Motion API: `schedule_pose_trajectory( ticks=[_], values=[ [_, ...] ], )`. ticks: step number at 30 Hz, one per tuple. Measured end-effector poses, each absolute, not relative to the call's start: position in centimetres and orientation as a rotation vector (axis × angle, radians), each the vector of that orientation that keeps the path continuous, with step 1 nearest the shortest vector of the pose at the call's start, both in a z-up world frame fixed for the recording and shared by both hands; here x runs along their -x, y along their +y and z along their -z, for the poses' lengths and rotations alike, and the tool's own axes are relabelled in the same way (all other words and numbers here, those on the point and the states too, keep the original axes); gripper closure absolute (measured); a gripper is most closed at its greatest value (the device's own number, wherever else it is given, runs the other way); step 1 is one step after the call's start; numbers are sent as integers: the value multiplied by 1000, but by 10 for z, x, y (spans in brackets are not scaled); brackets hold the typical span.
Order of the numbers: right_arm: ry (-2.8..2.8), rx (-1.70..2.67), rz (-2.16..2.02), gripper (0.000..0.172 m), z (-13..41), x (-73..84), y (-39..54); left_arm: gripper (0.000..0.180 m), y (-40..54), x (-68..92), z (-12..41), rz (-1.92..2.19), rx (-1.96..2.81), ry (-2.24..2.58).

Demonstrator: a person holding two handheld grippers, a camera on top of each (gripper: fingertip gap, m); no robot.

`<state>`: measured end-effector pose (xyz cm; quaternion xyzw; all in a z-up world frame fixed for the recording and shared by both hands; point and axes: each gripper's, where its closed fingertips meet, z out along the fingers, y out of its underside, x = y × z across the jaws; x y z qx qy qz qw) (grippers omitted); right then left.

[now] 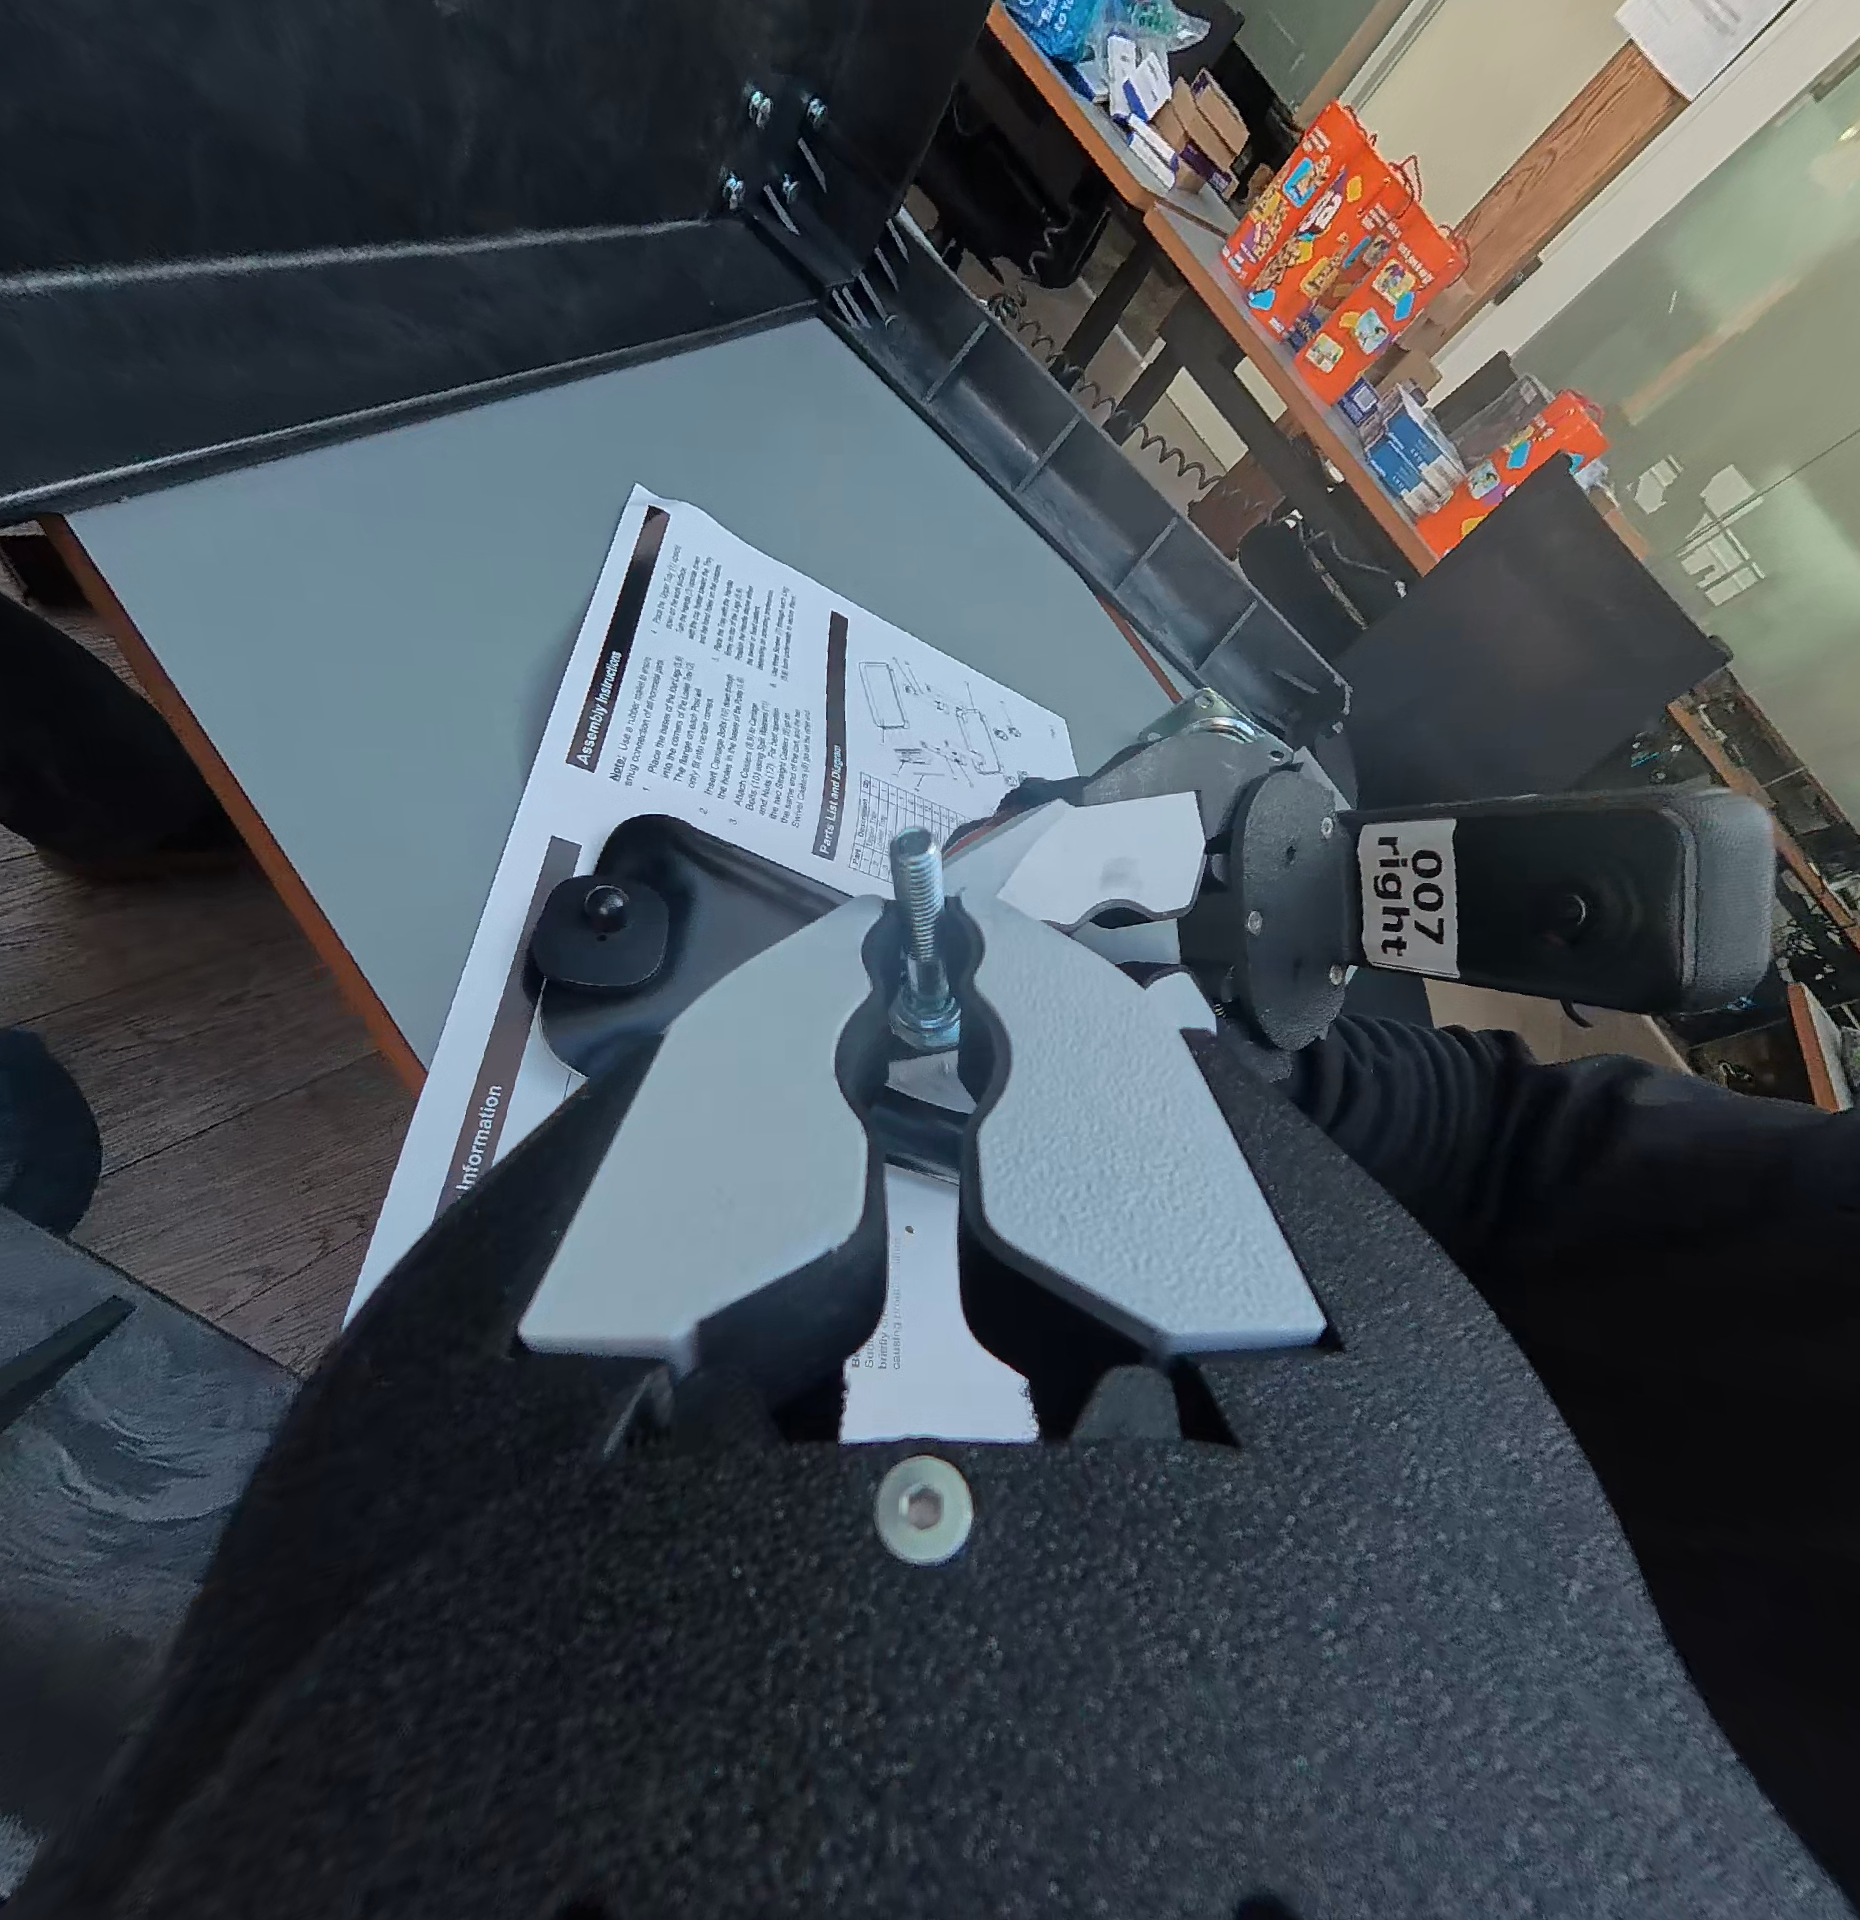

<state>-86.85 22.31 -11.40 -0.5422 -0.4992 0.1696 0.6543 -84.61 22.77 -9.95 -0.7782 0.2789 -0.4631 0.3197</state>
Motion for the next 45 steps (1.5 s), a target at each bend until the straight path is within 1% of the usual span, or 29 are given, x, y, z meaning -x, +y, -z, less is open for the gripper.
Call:
schedule_pose_trajectory(
  ticks=[9,13,17,22,24,27,30,35,40,45],
  values=[
    [-1151,1262,-493,158,116,879,237,162,236,863,98,1244,1966,693],
    [-1185,1306,-559,158,122,888,258,161,237,883,91,1197,1904,657],
    [-1205,1391,-696,158,137,903,303,161,226,910,91,1175,1851,635],
    [-1235,1584,-909,160,181,932,383,162,202,943,103,1178,1821,576],
    [-1221,1638,-973,164,192,944,412,162,193,955,109,1170,1821,550],
    [-1211,1709,-947,164,208,958,451,162,182,969,120,1151,1830,521],
    [-1260,1801,-929,164,224,972,471,162,176,976,128,1159,1839,514],
    [-1437,1826,-967,164,228,991,473,162,172,978,136,1194,1839,513],
    [-1449,1868,-981,165,232,996,489,163,168,975,139,1209,1829,527],
    [-1489,1923,-903,166,240,993,497,163,165,974,139,1201,1830,540]
  ],
)
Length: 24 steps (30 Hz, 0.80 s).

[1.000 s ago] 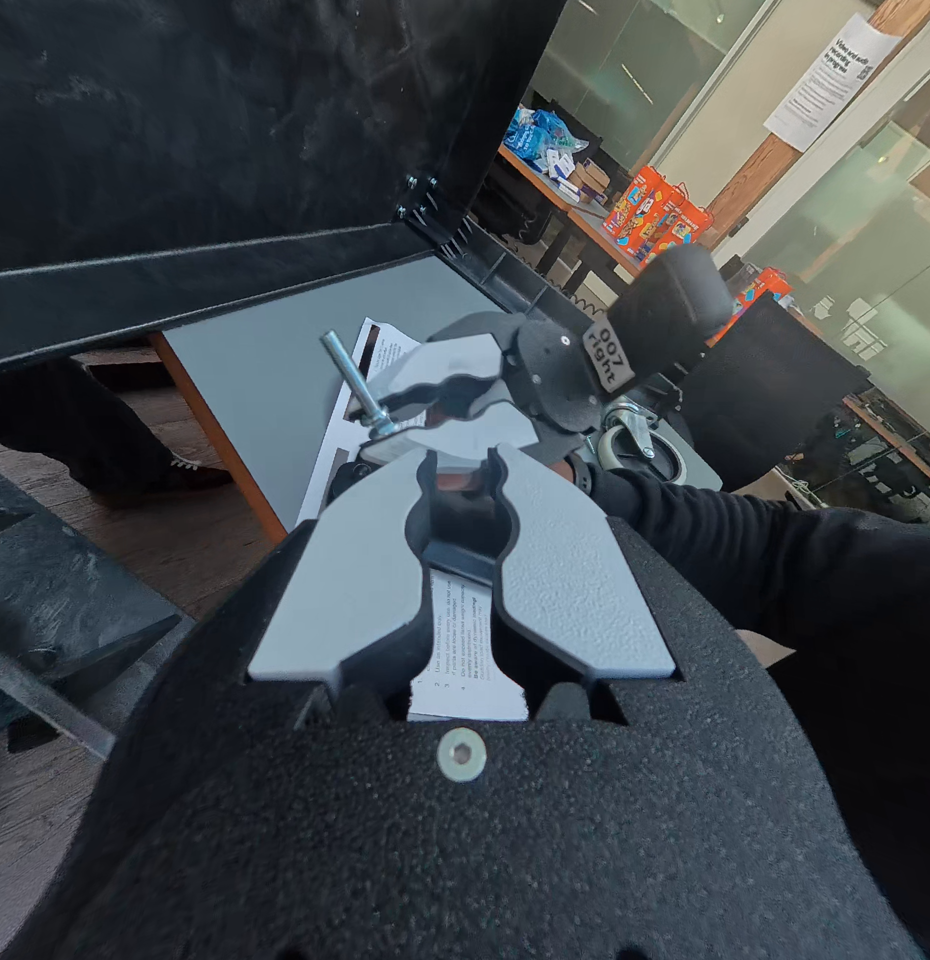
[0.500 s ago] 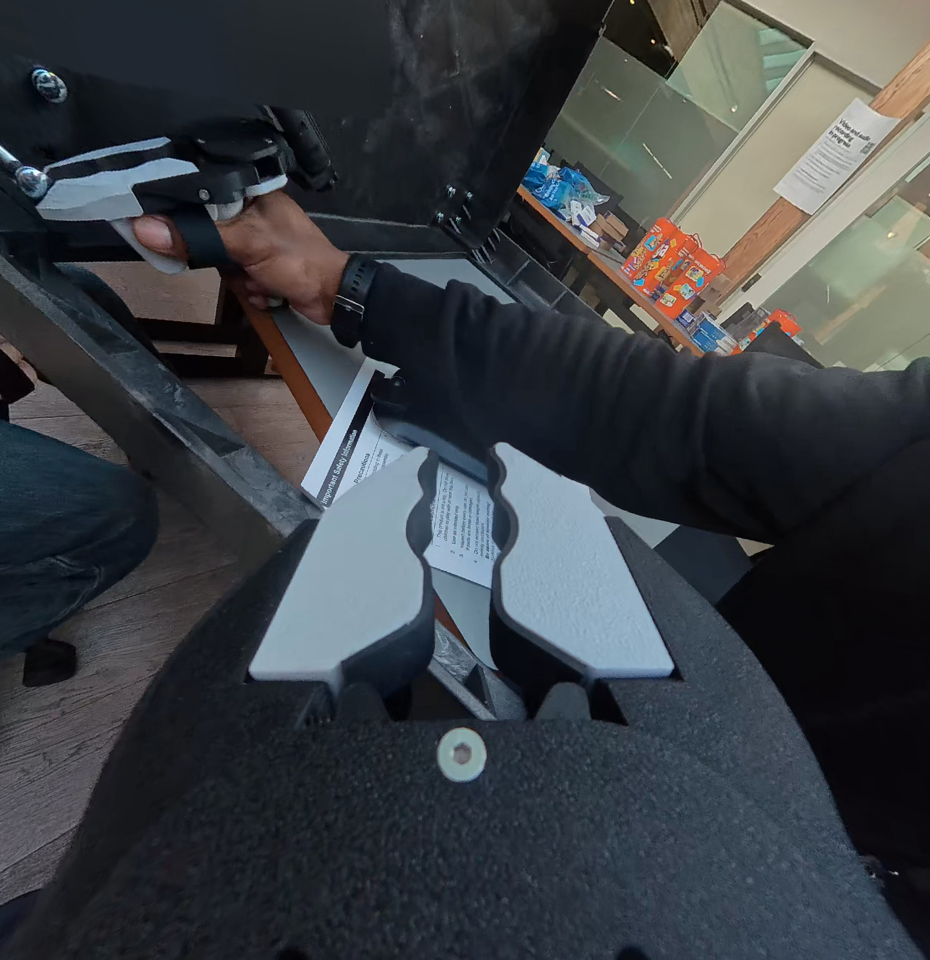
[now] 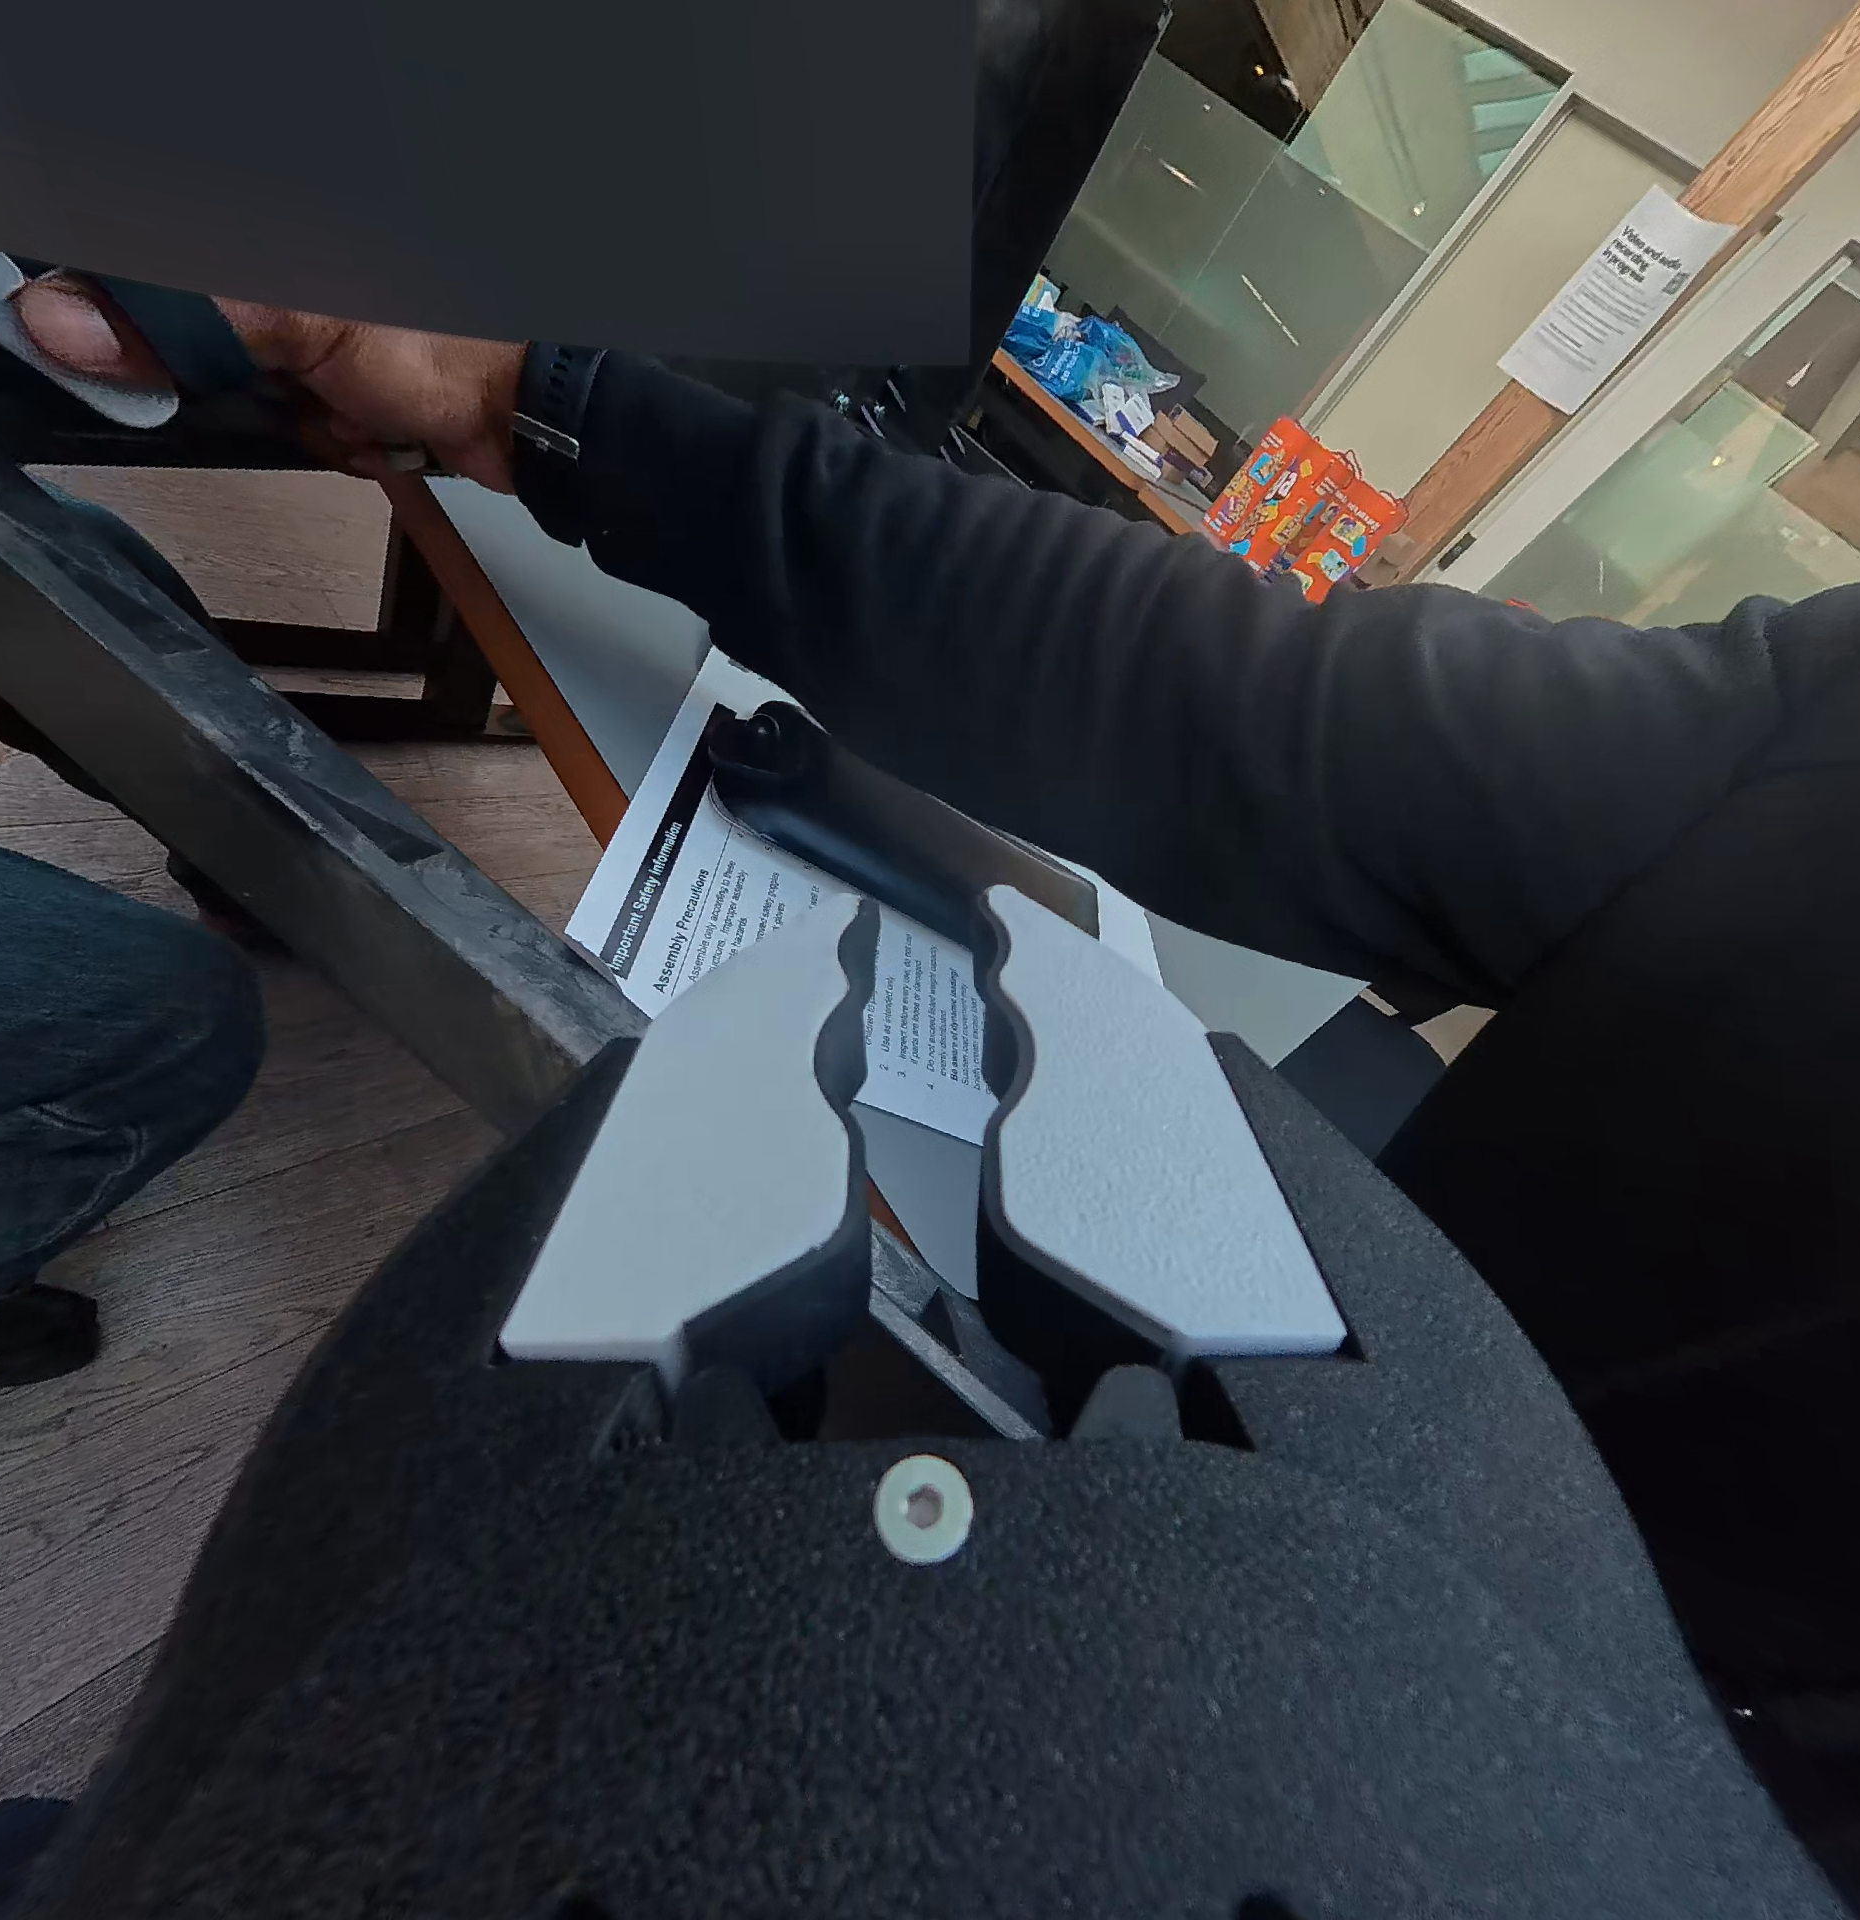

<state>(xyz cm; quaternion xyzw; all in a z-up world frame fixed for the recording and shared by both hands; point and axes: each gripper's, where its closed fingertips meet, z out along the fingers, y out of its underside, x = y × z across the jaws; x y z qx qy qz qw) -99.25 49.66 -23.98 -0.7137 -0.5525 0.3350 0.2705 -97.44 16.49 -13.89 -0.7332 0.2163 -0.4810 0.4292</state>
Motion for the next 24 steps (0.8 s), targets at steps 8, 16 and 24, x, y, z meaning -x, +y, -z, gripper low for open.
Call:
schedule_pose_trajectory(
  ticks=[8,16,24],
  values=[
    [-1516,1916,-796,167,244,994,502,164,162,967,138,1203,1823,550],
    [-1497,1909,-794,171,244,993,504,165,159,957,139,1222,1820,560],
    [-1475,1910,-776,171,244,991,505,165,154,946,146,1233,1845,585]
  ],
)
